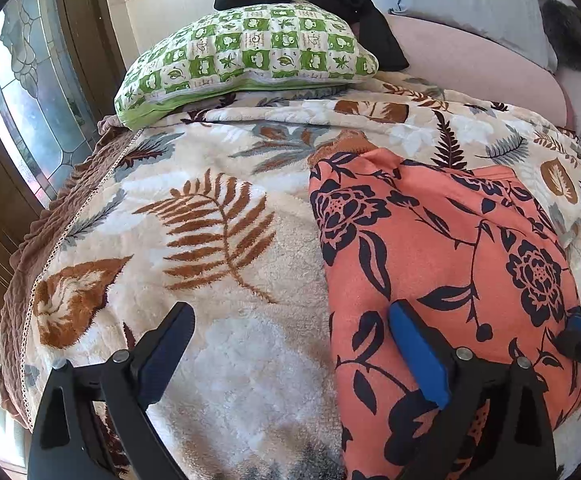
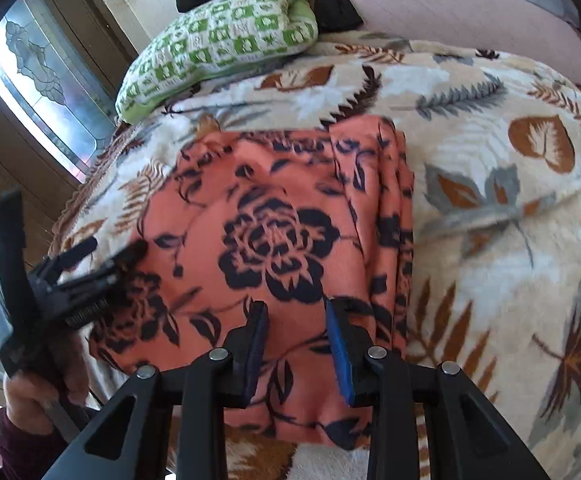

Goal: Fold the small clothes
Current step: 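Lift both grippers away from the folded coral shirt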

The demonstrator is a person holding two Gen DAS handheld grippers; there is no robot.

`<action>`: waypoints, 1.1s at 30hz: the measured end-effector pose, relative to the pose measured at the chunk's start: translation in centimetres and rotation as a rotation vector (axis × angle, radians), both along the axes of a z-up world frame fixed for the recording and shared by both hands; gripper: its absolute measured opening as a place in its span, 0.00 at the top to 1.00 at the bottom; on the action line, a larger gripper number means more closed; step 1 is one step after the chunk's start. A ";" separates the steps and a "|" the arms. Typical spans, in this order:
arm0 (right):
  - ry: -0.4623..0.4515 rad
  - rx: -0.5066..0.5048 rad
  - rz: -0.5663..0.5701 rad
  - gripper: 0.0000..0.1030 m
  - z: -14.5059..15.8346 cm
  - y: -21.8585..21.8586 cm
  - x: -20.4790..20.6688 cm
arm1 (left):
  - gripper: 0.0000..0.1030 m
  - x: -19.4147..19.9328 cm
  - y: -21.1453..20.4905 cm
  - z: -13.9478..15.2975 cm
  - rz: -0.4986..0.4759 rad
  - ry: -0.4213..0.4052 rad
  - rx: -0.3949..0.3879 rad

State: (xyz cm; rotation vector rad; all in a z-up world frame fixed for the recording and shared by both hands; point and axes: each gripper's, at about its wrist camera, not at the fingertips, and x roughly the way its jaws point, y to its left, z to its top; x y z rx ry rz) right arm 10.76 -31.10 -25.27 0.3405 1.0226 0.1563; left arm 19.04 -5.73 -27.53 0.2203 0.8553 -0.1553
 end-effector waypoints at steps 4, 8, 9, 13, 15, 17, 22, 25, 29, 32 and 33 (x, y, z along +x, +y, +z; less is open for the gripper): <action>-0.126 -0.051 -0.015 0.67 -0.5 0.6 -2.3 | 0.00 -0.8 -0.1 -0.3 0.021 -0.067 0.017; -0.107 -0.011 -0.028 0.67 0.5 0.1 -3.4 | 0.00 -1.9 0.3 0.8 0.009 -0.032 -0.031; -0.100 -0.001 -0.025 0.67 0.7 0.0 -3.8 | 0.00 -2.5 0.6 1.1 0.003 -0.021 -0.056; -0.134 -0.013 -0.051 0.67 2.9 -1.1 -6.6 | 0.00 -5.6 2.0 3.1 0.037 -0.034 -0.142; -0.165 -0.041 -0.064 0.67 4.2 -1.3 -7.8 | 0.00 -7.2 2.2 4.7 0.053 -0.060 -0.151; -0.195 -0.065 -0.084 0.60 5.5 -1.5 -9.1 | 0.00 -8.9 2.2 6.5 0.054 -0.094 -0.150; -0.297 -0.079 -0.121 0.37 9.5 -1.2 -11.9 | 0.00 -12.3 1.5 11.5 0.037 -0.184 -0.094; -0.341 -0.112 -0.122 0.37 11.9 -0.6 -12.8 | 0.00 -14.0 1.3 14.3 0.022 -0.228 -0.085; -0.385 -0.116 -0.154 0.37 14.5 -0.2 -14.2 | 0.00 -16.0 1.0 17.4 0.019 -0.280 -0.072; -0.405 -0.133 -0.180 0.37 16.0 -0.1 -15.0 | 0.00 -17.1 1.1 19.4 0.022 -0.312 -0.059; -0.410 -0.135 -0.184 0.37 16.3 -0.1 -15.3 | 0.00 -17.4 1.1 20.0 0.025 -0.321 -0.055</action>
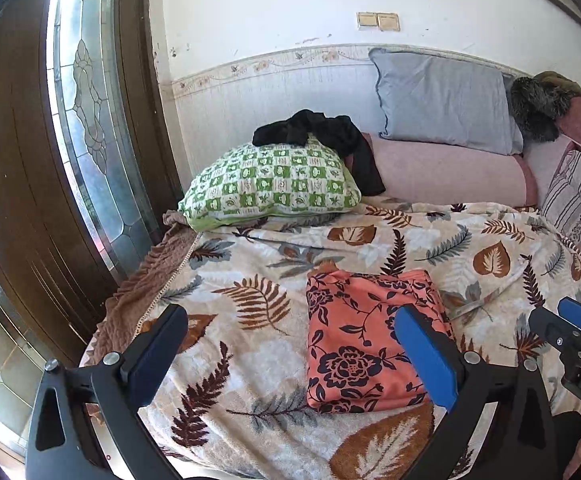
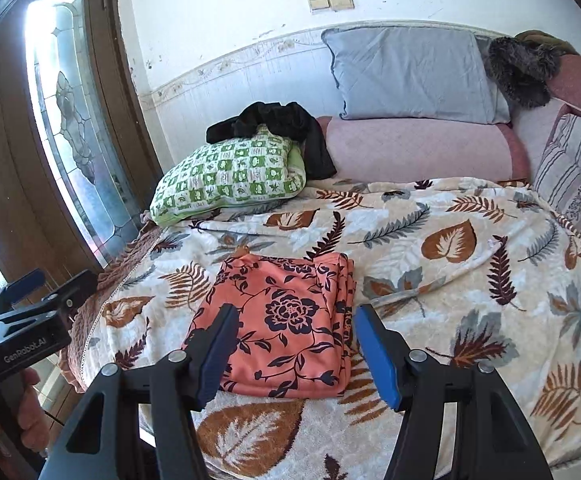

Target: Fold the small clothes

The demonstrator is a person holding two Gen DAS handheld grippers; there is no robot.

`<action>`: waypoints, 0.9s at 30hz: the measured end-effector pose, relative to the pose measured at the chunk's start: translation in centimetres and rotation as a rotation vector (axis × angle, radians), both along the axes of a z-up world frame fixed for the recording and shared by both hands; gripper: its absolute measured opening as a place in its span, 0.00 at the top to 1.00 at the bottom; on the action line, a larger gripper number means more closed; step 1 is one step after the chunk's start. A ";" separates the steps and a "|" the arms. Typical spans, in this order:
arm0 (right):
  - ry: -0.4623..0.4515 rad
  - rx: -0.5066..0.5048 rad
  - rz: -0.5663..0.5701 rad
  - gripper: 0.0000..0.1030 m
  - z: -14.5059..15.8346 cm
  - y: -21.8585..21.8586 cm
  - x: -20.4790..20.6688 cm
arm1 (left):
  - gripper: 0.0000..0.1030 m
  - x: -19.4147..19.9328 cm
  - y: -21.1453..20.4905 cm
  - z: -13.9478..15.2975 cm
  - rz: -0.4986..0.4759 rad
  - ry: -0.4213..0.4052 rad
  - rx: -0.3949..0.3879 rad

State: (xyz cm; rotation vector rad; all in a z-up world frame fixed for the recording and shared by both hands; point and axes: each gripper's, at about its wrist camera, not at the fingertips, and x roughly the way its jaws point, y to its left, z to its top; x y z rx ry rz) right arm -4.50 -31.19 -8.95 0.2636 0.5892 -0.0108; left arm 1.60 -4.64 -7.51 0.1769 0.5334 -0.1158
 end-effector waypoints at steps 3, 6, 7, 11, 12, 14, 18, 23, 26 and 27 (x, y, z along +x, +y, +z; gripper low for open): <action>-0.008 0.001 -0.007 0.37 1.0 0.1 -0.5 | 0.00 -0.8 0.0 1.6 0.005 -0.014 -0.004; -0.020 -0.007 -0.013 0.37 1.7 0.3 -1.1 | 0.00 -1.6 0.0 2.9 0.035 -0.034 0.007; -0.025 -0.008 -0.013 0.37 1.9 0.3 -1.3 | 0.00 -1.9 -0.1 3.2 0.048 -0.046 0.020; -0.044 -0.002 -0.013 0.37 3.1 0.4 -2.1 | 0.00 -2.9 -0.1 4.3 0.046 -0.062 0.032; -0.047 -0.004 -0.012 0.37 3.4 0.4 -2.3 | 0.00 -3.1 -0.1 4.5 0.039 -0.056 0.022; -0.059 -0.016 -0.012 0.37 3.9 0.6 -2.7 | 0.00 -3.6 -0.1 5.1 0.033 -0.054 0.012; -0.085 -0.033 -0.018 0.37 5.0 1.0 -3.5 | 0.00 -4.5 0.0 6.1 0.009 -0.063 0.016; -0.103 -0.037 -0.032 0.37 6.0 1.2 -4.3 | 0.00 -5.5 0.6 7.5 -0.002 -0.083 0.002; -0.114 -0.038 -0.032 0.37 6.5 1.2 -4.6 | 0.00 -6.0 1.0 8.2 -0.001 -0.100 -0.004; -0.116 -0.042 -0.033 0.37 6.6 1.3 -4.6 | 0.00 -6.2 1.1 8.3 0.002 -0.106 -0.006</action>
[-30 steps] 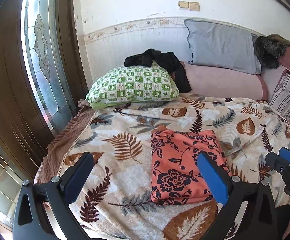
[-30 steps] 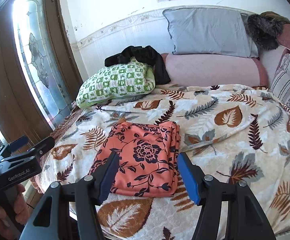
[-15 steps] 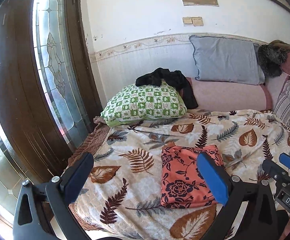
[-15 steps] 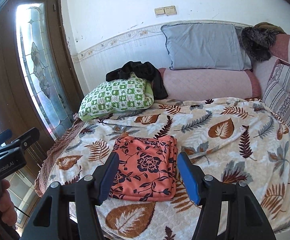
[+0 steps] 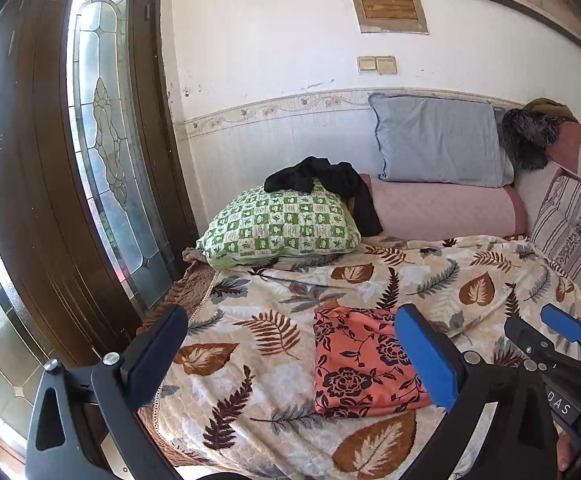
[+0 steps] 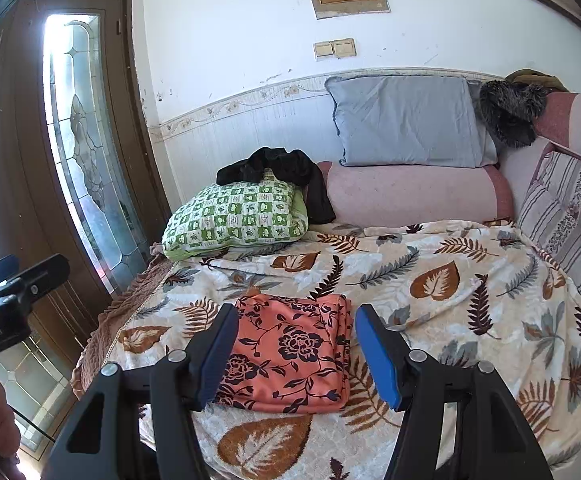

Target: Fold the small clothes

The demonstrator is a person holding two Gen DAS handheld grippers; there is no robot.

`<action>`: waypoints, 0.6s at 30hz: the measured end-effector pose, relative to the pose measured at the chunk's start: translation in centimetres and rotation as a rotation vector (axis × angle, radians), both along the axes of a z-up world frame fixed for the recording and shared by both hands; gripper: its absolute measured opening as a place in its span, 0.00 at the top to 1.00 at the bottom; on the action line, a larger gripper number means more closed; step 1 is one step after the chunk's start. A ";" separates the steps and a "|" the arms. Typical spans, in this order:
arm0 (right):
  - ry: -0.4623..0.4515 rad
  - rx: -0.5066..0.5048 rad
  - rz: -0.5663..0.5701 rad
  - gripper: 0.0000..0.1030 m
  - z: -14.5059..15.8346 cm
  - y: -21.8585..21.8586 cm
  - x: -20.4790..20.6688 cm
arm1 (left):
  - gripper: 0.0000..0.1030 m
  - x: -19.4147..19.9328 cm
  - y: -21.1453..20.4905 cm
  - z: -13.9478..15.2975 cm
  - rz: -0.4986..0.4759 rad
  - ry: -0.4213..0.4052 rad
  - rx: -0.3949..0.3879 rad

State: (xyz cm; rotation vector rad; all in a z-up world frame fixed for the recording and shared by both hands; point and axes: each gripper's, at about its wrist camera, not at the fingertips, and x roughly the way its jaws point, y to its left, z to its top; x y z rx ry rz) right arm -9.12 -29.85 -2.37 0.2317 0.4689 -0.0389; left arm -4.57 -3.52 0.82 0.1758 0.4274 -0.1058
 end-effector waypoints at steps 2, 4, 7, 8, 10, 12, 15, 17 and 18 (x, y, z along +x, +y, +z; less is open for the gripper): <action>0.002 -0.008 0.001 0.37 0.1 0.3 -0.1 | 0.00 -0.3 0.3 0.3 -0.002 -0.007 -0.006; 0.004 -0.009 0.004 0.37 0.1 0.5 -0.2 | 0.00 -0.5 0.6 0.6 -0.008 -0.007 -0.016; 0.003 -0.015 0.004 0.37 0.3 0.9 -0.4 | 0.00 -0.9 0.9 0.9 -0.012 -0.010 -0.026; 0.002 -0.016 0.003 0.37 0.3 1.0 -0.5 | 0.00 -1.0 1.0 1.0 -0.012 -0.014 -0.029; -0.001 -0.017 0.003 0.37 0.5 1.1 -0.6 | 0.00 -1.2 1.3 1.3 -0.012 -0.021 -0.034; -0.007 -0.020 0.002 0.37 0.8 1.3 -0.8 | 0.00 -1.4 1.5 1.5 -0.017 -0.022 -0.042; -0.010 -0.032 0.004 0.37 1.1 1.7 -1.0 | 0.00 -1.6 1.8 1.7 -0.027 -0.018 -0.054; -0.012 -0.036 0.005 0.37 1.3 1.9 -1.1 | 0.00 -1.7 2.0 1.8 -0.037 -0.014 -0.059; -0.015 -0.038 0.005 0.37 1.4 2.0 -1.2 | 0.00 -1.8 2.0 1.9 -0.042 -0.014 -0.061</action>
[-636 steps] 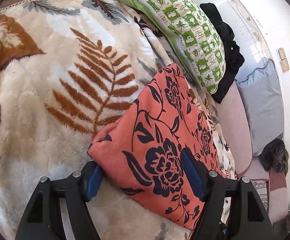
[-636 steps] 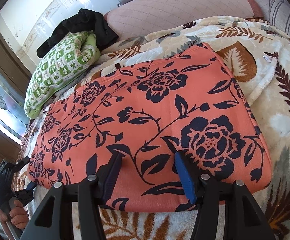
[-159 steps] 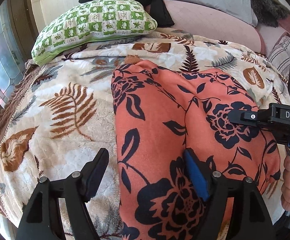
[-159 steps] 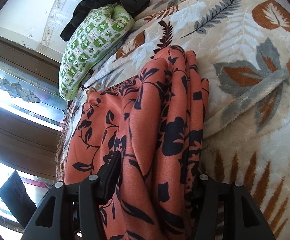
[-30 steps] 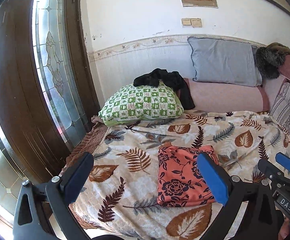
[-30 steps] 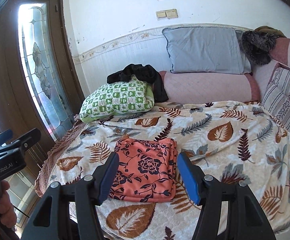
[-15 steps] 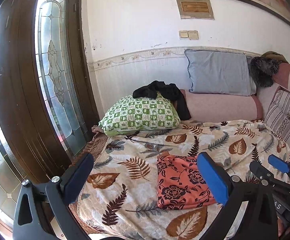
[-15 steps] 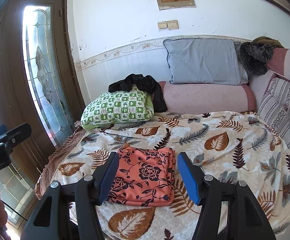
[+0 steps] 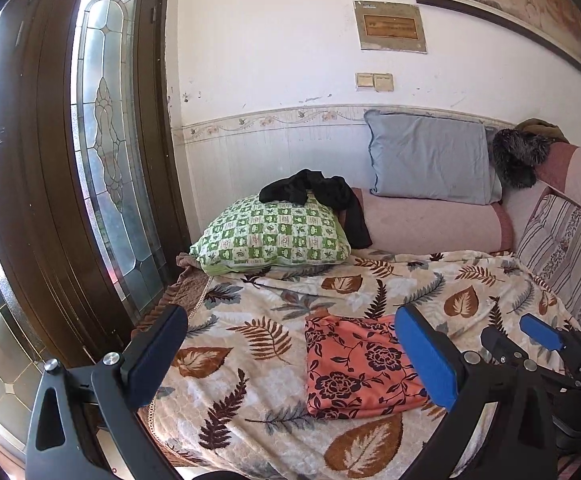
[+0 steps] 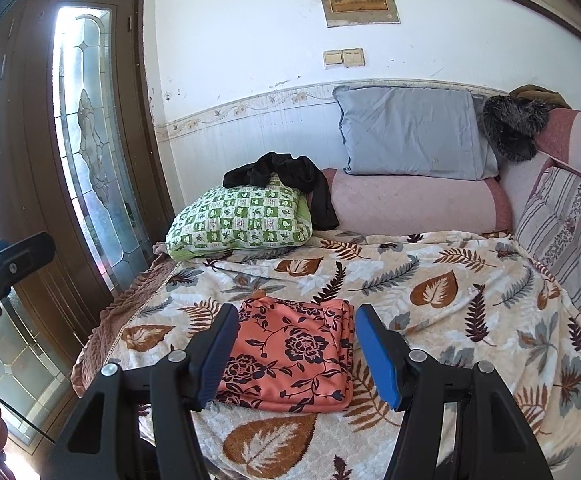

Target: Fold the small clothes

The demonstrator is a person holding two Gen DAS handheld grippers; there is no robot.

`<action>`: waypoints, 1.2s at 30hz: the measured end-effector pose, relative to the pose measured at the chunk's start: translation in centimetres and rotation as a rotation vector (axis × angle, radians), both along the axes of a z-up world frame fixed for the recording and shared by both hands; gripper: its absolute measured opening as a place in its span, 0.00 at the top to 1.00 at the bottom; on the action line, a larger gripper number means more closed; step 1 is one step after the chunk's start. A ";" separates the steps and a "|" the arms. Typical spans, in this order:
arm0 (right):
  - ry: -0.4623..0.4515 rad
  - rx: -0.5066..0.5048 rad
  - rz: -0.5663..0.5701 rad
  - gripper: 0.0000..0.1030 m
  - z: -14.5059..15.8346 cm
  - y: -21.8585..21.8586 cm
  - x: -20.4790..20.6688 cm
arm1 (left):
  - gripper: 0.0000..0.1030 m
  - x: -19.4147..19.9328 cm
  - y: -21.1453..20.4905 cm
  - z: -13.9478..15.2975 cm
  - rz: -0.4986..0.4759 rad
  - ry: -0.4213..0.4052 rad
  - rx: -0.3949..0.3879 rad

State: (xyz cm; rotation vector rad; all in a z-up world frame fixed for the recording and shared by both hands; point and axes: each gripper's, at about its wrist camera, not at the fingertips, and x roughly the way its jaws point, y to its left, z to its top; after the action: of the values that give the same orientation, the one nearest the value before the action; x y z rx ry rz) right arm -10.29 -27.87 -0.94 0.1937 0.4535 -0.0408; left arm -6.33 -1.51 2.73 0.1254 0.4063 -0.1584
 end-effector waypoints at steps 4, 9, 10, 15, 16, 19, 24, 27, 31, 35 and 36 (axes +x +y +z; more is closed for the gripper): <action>-0.017 -0.008 -0.006 0.37 0.6 0.3 -0.3 | 0.00 -0.5 0.2 0.4 -0.012 -0.013 -0.004; -0.037 -0.031 -0.027 0.37 1.5 1.0 -0.7 | 0.00 -1.0 0.8 1.0 -0.019 -0.031 -0.017; -0.040 -0.036 -0.031 0.37 1.6 1.1 -0.7 | 0.00 -1.0 0.9 1.1 -0.018 -0.035 -0.019; -0.045 -0.044 -0.035 0.37 2.0 1.3 -0.6 | 0.00 -1.3 1.5 1.7 -0.014 -0.048 -0.035; -0.046 -0.044 -0.036 0.37 2.0 1.4 -0.6 | 0.00 -1.3 1.6 1.7 -0.013 -0.050 -0.035; -0.051 -0.048 -0.037 0.37 2.2 1.6 -0.5 | 0.00 -1.6 1.7 1.9 -0.013 -0.059 -0.033; -0.051 -0.050 -0.037 0.37 2.2 1.8 -0.5 | 0.00 -2.0 1.8 2.3 -0.019 -0.072 -0.036; -0.054 -0.046 -0.039 0.37 2.2 1.8 -0.5 | 0.00 -2.1 1.9 2.4 -0.022 -0.080 -0.039; -0.056 -0.042 -0.043 0.37 2.1 1.7 -0.2 | 0.00 -2.1 1.9 2.5 -0.026 -0.086 -0.047; -0.047 -0.041 -0.045 0.37 1.7 1.7 0.2 | 0.00 -2.0 2.0 2.5 -0.026 -0.087 -0.050; -0.045 -0.041 -0.046 0.37 1.7 1.7 0.3 | 0.00 -1.9 2.0 2.4 -0.025 -0.087 -0.049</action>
State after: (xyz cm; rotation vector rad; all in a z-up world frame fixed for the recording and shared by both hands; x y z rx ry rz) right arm -9.98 -26.16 0.75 0.1645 0.4027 -0.0901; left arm -8.24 0.49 5.15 0.0889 0.3140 -0.1870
